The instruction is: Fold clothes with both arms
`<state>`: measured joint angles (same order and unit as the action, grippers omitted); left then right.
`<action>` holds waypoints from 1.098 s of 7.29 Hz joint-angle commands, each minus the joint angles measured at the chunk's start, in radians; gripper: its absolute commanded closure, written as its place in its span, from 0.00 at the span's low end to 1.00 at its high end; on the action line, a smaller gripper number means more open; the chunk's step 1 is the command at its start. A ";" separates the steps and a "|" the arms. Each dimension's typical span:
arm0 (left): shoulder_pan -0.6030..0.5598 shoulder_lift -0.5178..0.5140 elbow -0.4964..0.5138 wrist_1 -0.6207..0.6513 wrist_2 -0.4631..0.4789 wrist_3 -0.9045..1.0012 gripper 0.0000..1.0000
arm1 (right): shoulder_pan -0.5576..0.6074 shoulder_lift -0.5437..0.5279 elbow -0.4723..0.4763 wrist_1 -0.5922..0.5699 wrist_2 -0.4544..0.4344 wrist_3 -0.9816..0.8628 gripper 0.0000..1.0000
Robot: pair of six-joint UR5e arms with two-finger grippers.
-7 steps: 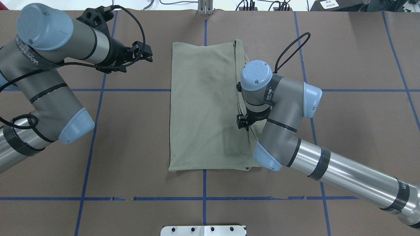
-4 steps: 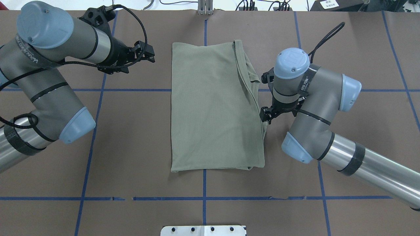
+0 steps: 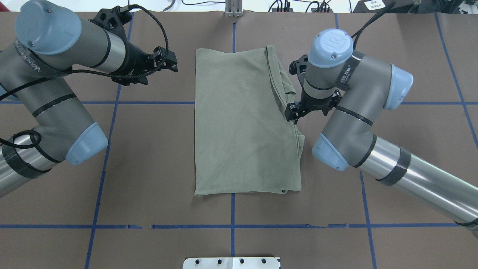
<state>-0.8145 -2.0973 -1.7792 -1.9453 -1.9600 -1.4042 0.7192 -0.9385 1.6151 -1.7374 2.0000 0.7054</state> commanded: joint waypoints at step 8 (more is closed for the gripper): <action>-0.012 0.008 -0.085 -0.001 0.010 0.010 0.00 | 0.023 0.245 -0.489 0.225 -0.053 -0.012 0.00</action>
<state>-0.8261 -2.0880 -1.8620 -1.9466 -1.9497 -1.3946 0.7327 -0.6987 1.1508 -1.5155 1.9491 0.6941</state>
